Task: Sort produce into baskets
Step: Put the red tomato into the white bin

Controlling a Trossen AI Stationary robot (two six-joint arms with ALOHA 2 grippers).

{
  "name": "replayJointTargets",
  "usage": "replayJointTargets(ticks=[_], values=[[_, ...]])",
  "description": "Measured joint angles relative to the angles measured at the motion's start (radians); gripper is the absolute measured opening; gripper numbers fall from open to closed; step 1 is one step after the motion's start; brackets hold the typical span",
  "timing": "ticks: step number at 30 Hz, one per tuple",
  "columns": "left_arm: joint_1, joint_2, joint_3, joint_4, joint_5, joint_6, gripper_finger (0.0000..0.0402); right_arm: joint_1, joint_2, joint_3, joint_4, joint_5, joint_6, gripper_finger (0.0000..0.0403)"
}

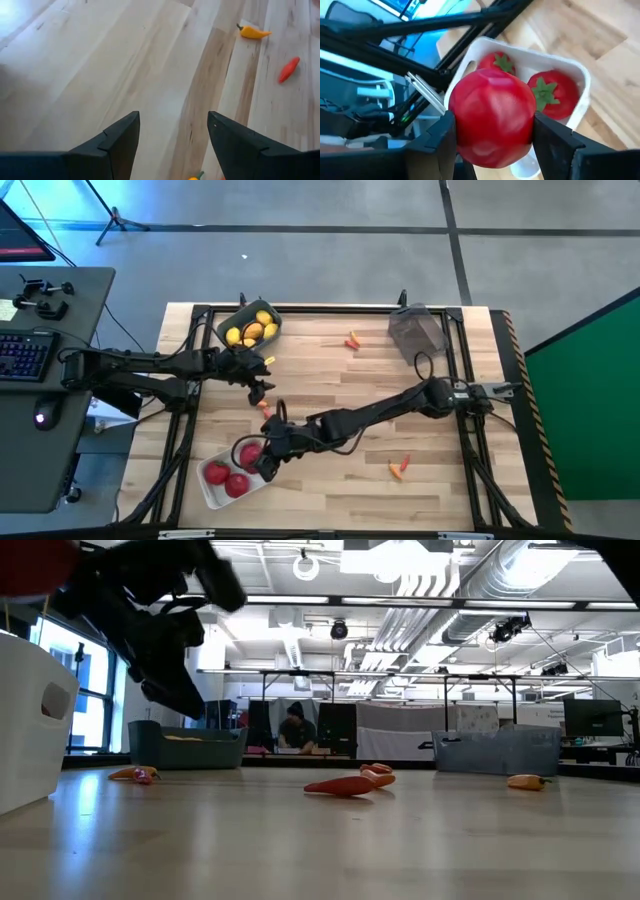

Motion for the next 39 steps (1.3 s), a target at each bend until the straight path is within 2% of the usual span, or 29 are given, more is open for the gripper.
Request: replayJointTargets(ticks=[5,24,39], values=[[0.000,0.000,0.000,0.005,-0.001,0.000,0.0218,0.000,0.042,0.000,0.054,-0.045,-0.016,0.0192],[0.000,0.000,0.000,0.004,-0.026,-0.006,0.0218,-0.021,0.094,0.000,0.051,-0.104,-0.042,0.0195],[0.000,0.000,0.000,0.008,-0.026,0.000,0.0218,-0.021,0.097,0.000,0.021,-0.096,-0.062,0.0295]])
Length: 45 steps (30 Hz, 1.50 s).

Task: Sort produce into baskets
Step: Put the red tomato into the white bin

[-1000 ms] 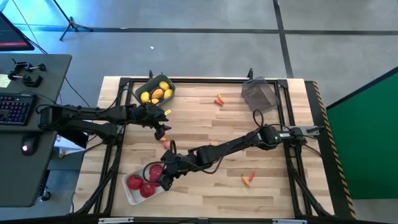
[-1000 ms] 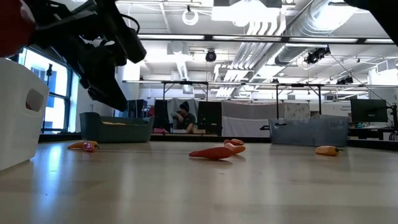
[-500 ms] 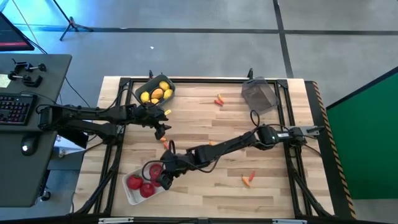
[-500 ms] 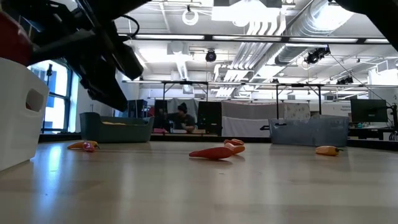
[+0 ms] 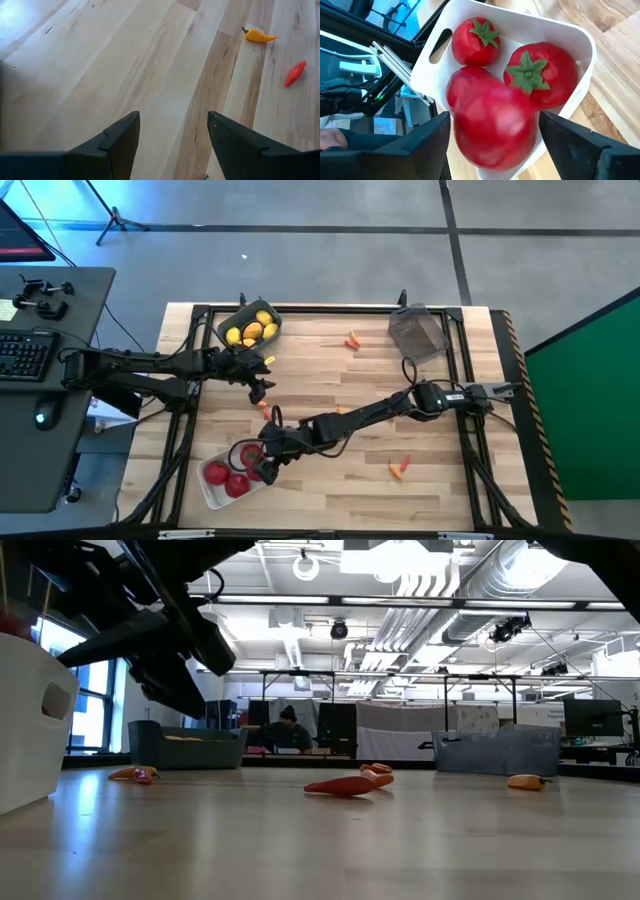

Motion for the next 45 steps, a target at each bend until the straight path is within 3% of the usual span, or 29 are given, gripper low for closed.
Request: replayJointTargets(ticks=[10,14,17,22,24,29,36,45], values=[[0.000,0.000,0.000,-0.007,0.000,-0.001,0.0218,0.000,0.000,0.000,0.009,-0.028,-0.066,0.0300],[0.000,0.000,0.000,-0.016,0.000,-0.006,0.0218,0.000,-0.004,0.000,0.008,-0.046,-0.060,0.0274],[0.000,0.000,0.000,-0.028,0.000,-0.006,0.0218,0.001,-0.004,0.000,0.006,-0.048,-0.067,0.0212],[0.000,0.000,0.000,-0.045,0.000,-0.006,0.0218,0.001,-0.004,0.000,0.007,-0.037,-0.116,0.0051],[0.000,0.000,0.000,-0.045,0.000,-0.007,0.0218,0.001,-0.004,0.000,0.008,-0.033,-0.142,0.0014],[0.000,0.000,0.000,-0.043,0.000,-0.008,0.0218,0.001,0.003,0.000,0.011,-0.049,-0.153,0.0026],[0.000,0.000,0.001,-0.043,0.000,-0.009,0.0218,0.001,0.013,0.000,-0.023,-0.058,-0.190,0.0002],[0.000,0.000,0.001,-0.042,0.000,-0.009,0.0218,0.001,0.019,0.051,-0.058,-0.069,-0.251,0.0002]])
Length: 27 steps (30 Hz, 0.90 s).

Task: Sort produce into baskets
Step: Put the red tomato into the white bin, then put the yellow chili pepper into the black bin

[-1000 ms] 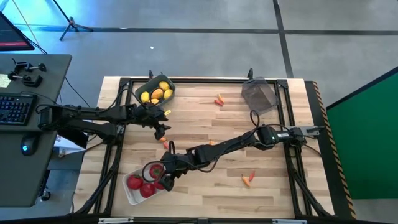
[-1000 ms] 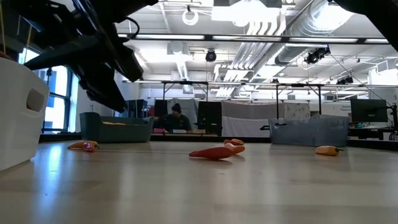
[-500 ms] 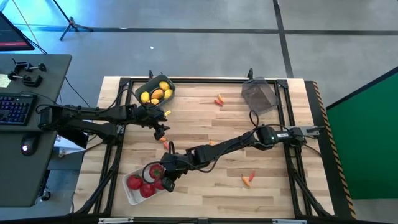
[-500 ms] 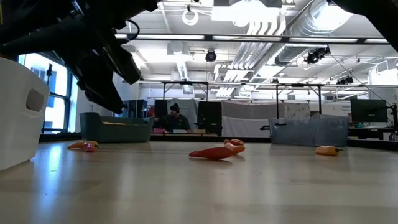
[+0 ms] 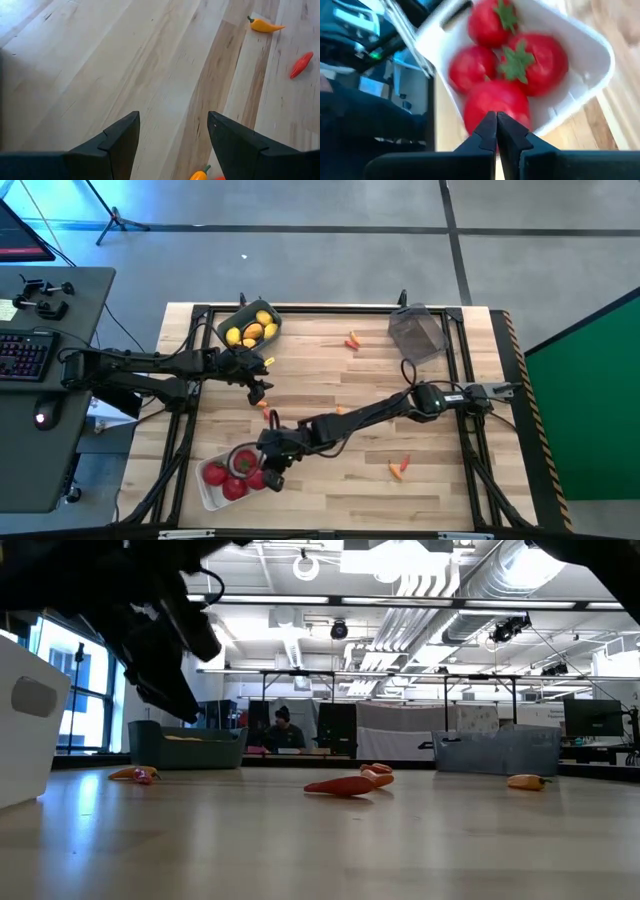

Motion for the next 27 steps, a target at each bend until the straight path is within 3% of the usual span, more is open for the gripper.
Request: replayJointTargets(ticks=[6,10,16,22,27], values=[[0.000,0.000,0.000,-0.001,0.002,0.000,0.0218,0.000,-0.001,0.128,-0.150,0.070,-0.045,0.0002],[0.000,0.000,0.000,0.002,0.031,0.000,0.0218,-0.001,-0.057,0.092,-0.258,0.117,0.006,0.0001],[0.000,0.000,0.000,0.017,0.038,0.000,0.0218,-0.009,-0.075,0.091,-0.552,0.135,0.090,0.0000],[0.000,0.000,0.000,0.039,0.066,0.002,0.0218,-0.052,-0.078,-0.018,-0.557,0.087,0.070,0.0000],[0.000,0.000,0.000,0.039,0.066,0.002,0.0218,-0.093,-0.099,-0.144,-0.450,0.055,0.013,0.0000]])
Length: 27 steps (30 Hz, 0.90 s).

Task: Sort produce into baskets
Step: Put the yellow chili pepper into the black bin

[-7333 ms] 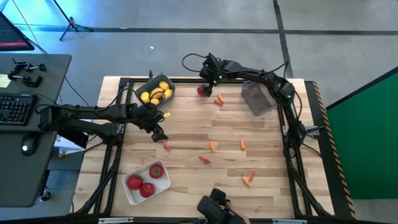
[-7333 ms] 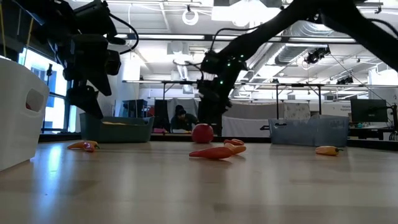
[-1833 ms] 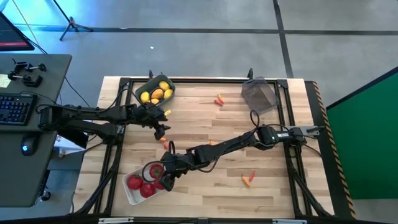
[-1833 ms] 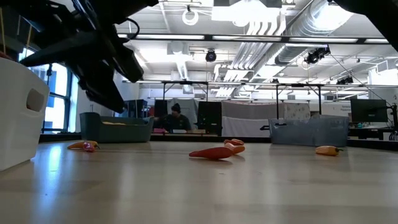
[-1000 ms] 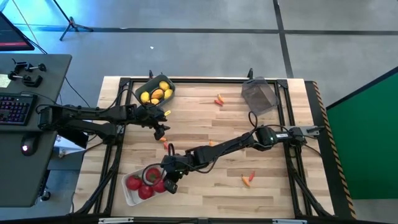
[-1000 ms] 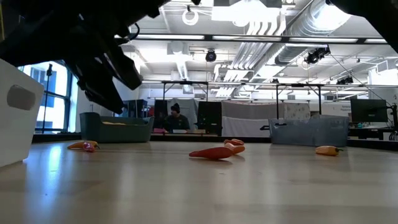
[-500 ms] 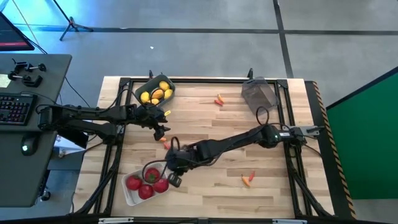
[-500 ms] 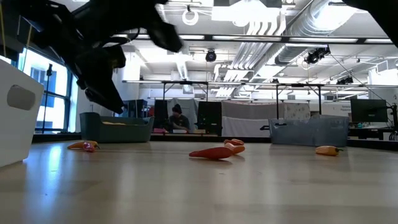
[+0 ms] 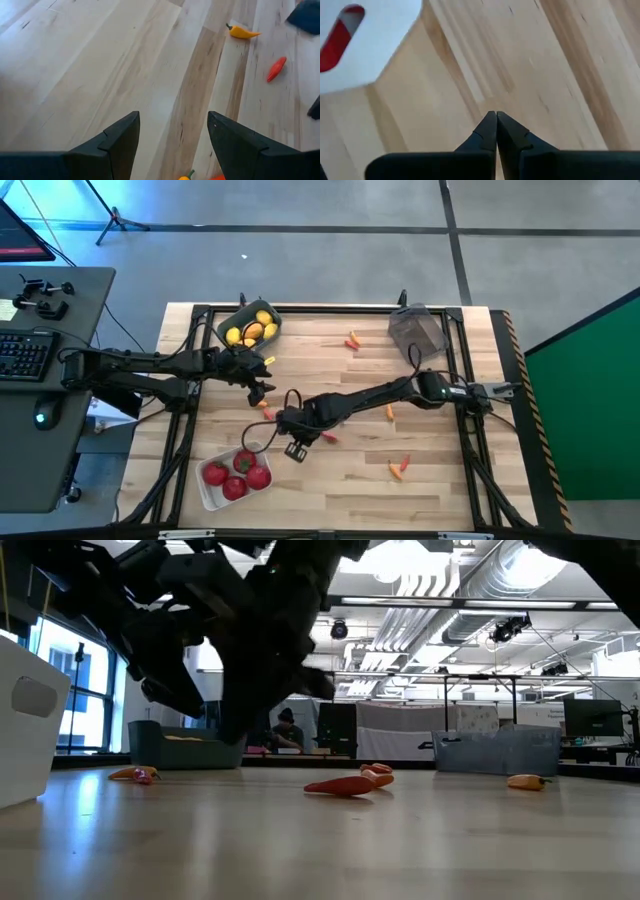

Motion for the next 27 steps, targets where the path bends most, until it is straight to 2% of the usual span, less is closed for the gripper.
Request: replayJointTargets(ticks=[7,10,21,27], values=[[0.001,0.000,0.000,0.004,0.000,0.014,0.0218,-0.083,-0.156,-0.360,0.433,-0.071,-0.073,0.0000],[0.001,0.000,0.000,0.007,-0.011,0.009,0.0218,-0.118,-0.243,-0.519,0.559,-0.081,-0.106,0.0000],[0.003,0.000,0.000,0.008,-0.043,-0.098,0.0218,-0.211,-0.613,-0.987,0.789,-0.084,-0.237,0.0000],[0.003,0.000,0.000,0.023,-0.063,-0.219,0.0218,-0.256,-0.808,-1.178,0.861,-0.041,-0.157,0.0000]])
